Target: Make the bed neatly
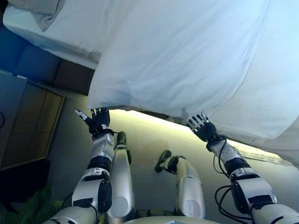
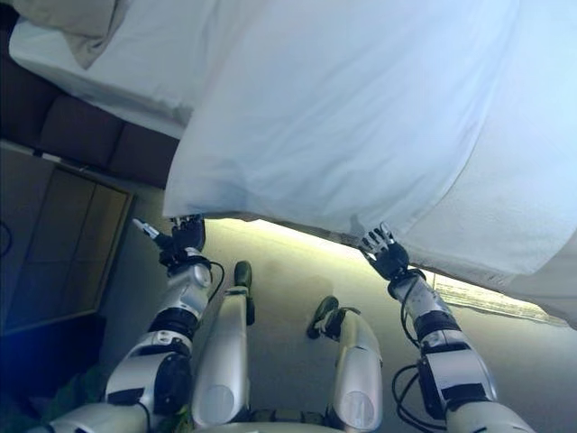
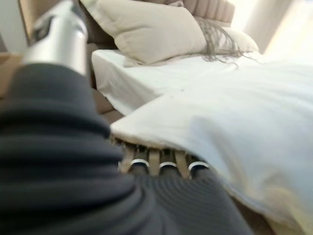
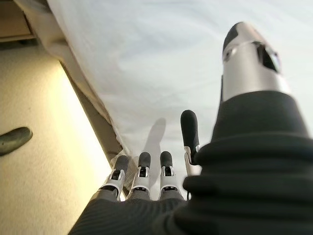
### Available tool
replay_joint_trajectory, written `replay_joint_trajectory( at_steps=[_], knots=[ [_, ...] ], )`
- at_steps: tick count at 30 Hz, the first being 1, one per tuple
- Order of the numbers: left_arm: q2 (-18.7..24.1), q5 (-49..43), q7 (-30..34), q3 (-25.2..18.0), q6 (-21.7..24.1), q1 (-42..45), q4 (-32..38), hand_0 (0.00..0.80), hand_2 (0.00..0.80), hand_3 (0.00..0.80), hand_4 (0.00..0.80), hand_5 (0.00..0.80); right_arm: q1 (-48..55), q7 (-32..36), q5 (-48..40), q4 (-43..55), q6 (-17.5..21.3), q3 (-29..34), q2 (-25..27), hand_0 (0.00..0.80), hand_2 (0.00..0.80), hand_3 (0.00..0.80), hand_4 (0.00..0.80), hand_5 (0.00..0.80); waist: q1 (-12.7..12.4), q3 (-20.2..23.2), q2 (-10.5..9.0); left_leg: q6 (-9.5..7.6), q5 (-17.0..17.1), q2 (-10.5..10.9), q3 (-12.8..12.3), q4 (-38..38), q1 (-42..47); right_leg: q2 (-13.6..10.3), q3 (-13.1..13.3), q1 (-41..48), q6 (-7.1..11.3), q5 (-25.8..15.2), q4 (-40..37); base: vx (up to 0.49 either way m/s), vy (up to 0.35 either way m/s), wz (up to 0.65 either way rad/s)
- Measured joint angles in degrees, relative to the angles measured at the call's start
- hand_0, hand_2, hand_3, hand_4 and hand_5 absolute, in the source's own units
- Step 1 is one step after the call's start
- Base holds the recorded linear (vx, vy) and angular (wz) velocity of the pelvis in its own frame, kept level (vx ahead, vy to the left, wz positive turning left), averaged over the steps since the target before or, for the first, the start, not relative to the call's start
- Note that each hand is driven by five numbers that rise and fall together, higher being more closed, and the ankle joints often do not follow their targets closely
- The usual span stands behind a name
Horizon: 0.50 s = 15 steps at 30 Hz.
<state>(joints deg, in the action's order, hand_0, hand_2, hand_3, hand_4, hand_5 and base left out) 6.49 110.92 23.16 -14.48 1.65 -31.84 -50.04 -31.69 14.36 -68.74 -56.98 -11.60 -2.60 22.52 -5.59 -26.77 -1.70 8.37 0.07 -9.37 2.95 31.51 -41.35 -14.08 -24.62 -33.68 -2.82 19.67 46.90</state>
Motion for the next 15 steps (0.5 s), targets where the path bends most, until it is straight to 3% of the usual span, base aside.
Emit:
replay_joint_trajectory(
  at_steps=[5, 9, 15],
  knots=[
    [4.4, 0.7, 0.6, -0.9, -3.8, 7.8, -6.5, 0.000, 0.000, 0.000, 0.000, 0.000, 0.6, 0.1, 0.0, 0.7, 0.0, 0.0, 0.8, 0.000, 0.000, 0.000, 0.000, 0.000, -0.6, -0.7, -0.79, 0.15, -1.3, -0.1, 0.9, 4.4, -3.8, -0.7, 0.2, -3.3, -0.71, 1.7, 4.4, -0.040, 0.054, 0.02],
    [6.6, 0.7, -0.5, -1.4, -5.9, 14.3, -8.2, 0.000, 0.000, 0.000, 0.000, 0.000, 1.6, 0.2, 0.0, 0.7, 0.0, 0.2, 1.1, 0.000, 0.000, 0.000, 0.000, 0.000, -2.7, -1.1, -1.47, 0.25, -1.4, 0.2, 1.9, 6.5, -7.2, -1.2, 0.2, -6.2, -1.17, 2.5, 6.7, -0.031, 0.030, 0.05],
    [8.9, 0.5, -4.3, -1.6, -8.1, 15.7, -12.4, 0.000, 0.000, 0.000, 0.000, 0.000, 1.6, 0.3, 0.0, 2.6, 0.0, 0.2, 0.4, 0.000, 0.000, 0.000, 0.000, 0.000, -3.3, -1.7, -2.67, -0.45, -1.7, 0.9, 2.2, 8.5, -8.8, -1.7, 0.5, -7.0, -0.62, 2.8, 7.9, -0.001, 0.018, 0.07]
  ],
)
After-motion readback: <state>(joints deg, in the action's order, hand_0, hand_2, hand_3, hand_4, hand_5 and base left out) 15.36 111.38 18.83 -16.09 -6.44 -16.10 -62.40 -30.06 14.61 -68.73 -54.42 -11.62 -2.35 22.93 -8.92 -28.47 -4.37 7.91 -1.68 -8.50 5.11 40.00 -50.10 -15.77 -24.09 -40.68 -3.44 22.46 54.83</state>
